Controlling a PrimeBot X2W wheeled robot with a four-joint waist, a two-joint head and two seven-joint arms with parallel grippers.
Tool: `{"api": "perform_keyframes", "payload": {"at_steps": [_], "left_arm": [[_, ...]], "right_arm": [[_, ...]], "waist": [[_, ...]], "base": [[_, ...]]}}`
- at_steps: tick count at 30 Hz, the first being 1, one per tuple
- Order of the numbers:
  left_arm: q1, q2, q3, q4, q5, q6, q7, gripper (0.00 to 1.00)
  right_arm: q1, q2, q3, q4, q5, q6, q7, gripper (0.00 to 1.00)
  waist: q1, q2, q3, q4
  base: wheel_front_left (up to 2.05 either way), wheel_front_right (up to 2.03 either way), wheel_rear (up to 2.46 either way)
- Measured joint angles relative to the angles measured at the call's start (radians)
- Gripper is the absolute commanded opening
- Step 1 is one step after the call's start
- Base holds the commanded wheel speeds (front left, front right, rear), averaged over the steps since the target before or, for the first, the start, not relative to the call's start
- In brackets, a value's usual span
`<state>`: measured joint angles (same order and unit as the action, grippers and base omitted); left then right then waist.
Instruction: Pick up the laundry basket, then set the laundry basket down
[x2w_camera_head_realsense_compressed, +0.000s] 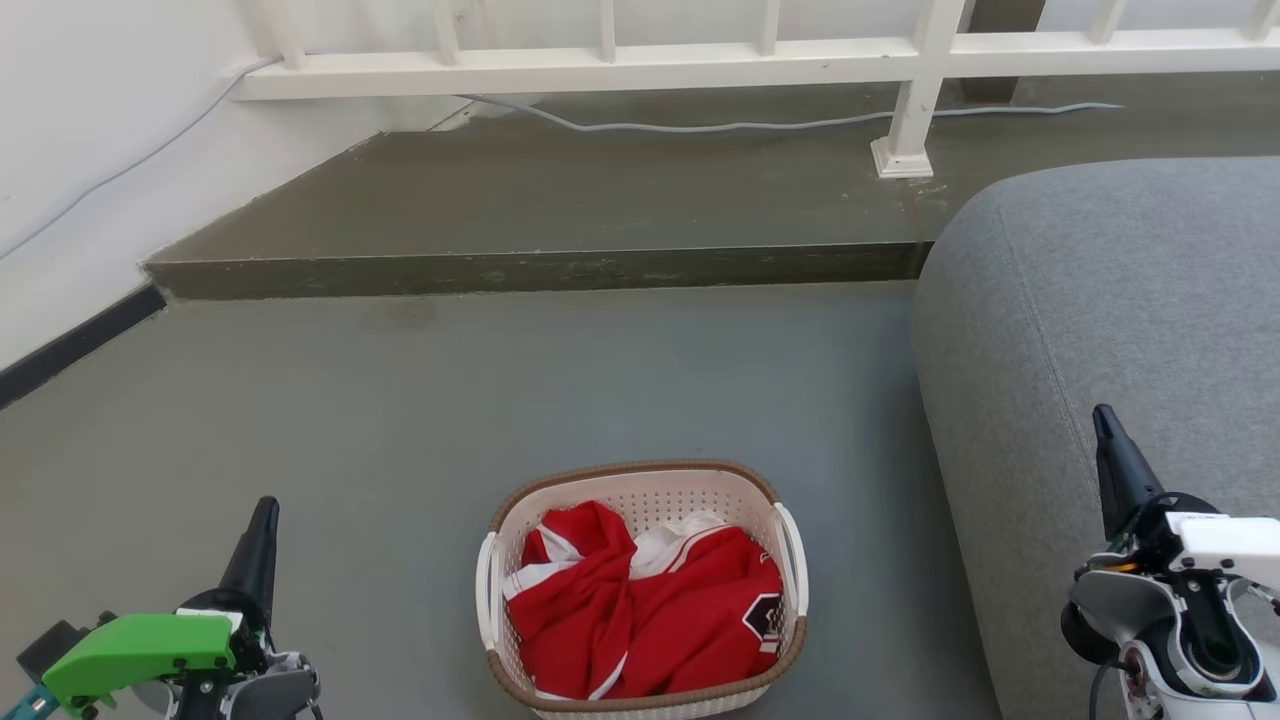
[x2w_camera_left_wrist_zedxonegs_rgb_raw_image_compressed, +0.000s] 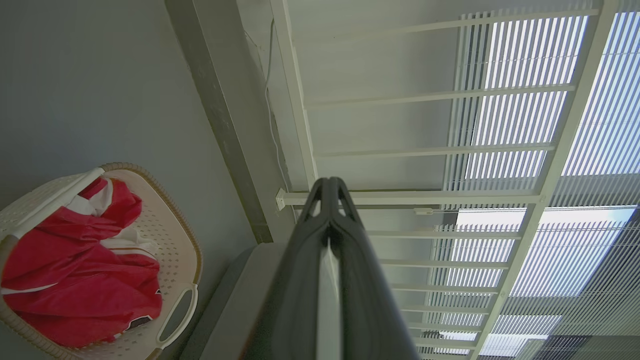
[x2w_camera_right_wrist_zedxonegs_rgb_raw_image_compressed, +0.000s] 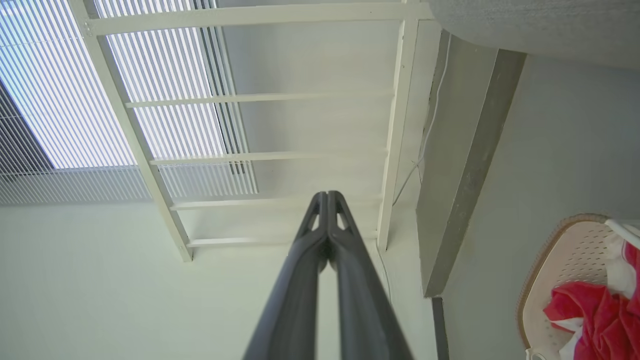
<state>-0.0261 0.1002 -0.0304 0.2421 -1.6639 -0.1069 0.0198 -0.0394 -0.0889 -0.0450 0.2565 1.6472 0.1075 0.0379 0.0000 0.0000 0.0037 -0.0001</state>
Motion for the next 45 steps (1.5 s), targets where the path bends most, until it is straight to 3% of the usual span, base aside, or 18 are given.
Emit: {"api": "perform_keyframes", "payload": {"at_steps": [45], "left_arm": [[-0.018, 0.000, 0.008, 0.026, -0.021, -0.012, 0.007, 0.00]], "right_arm": [[-0.014, 0.000, -0.012, 0.017, 0.019, 0.007, 0.008, 0.00]], "waist": [[0.0000, 0.0000, -0.001, 0.000]], "base": [[0.00, 0.00, 0.00]]}}
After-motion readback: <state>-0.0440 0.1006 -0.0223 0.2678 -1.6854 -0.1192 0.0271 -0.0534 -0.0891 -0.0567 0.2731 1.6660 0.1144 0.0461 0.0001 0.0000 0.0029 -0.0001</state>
